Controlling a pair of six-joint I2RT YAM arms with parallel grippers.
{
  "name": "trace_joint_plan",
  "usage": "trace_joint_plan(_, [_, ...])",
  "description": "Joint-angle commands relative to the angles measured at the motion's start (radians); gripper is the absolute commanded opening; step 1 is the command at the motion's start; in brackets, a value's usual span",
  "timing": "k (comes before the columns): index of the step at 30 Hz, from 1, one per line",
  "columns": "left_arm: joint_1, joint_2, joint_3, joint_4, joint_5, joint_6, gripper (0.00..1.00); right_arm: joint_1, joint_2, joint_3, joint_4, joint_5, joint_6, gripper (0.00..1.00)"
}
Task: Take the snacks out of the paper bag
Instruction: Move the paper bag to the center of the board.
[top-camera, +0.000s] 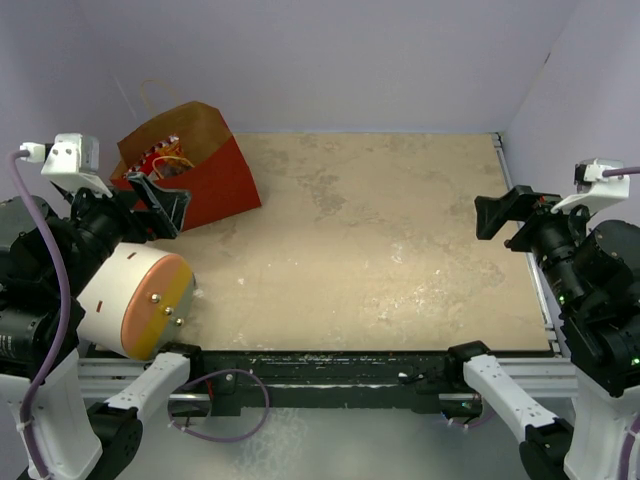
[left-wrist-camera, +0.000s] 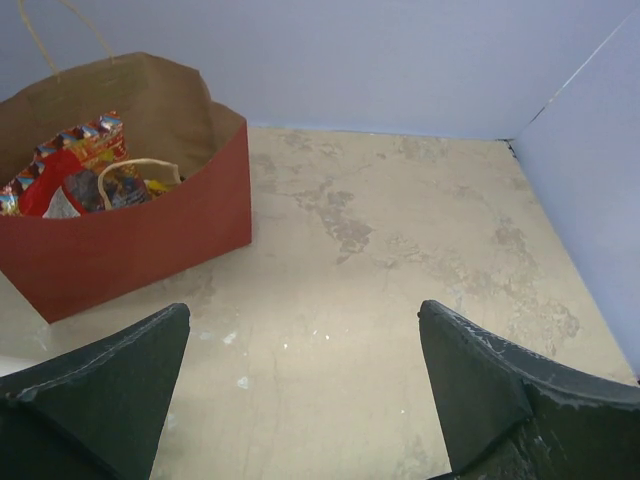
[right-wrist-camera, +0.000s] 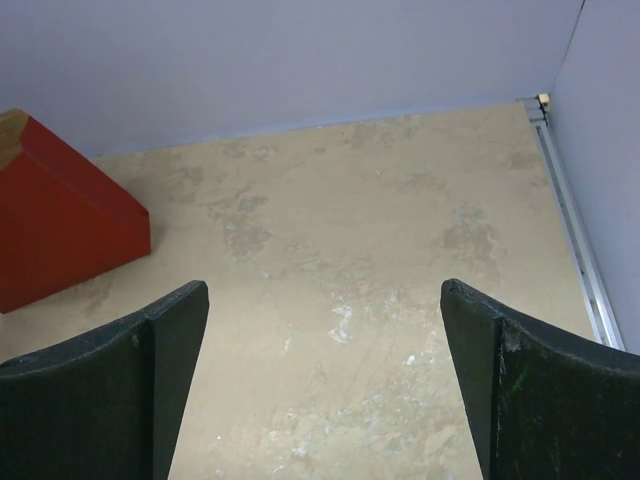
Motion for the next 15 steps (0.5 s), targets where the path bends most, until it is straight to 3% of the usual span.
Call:
trace_joint_plan(1, [-0.004, -0.015, -0.031, 0.022, -0.062, -0.066, 0.99, 0.028, 0.004, -0.018, -0.014, 0.067, 0.051, 1.0])
trace_joint_plan(15, [-0.009, 0.029, -0.194, 0.133, -0.201, -0.243, 0.99, 0.106, 0.075, -0.089, 0.049, 0.241, 0.118, 1.0])
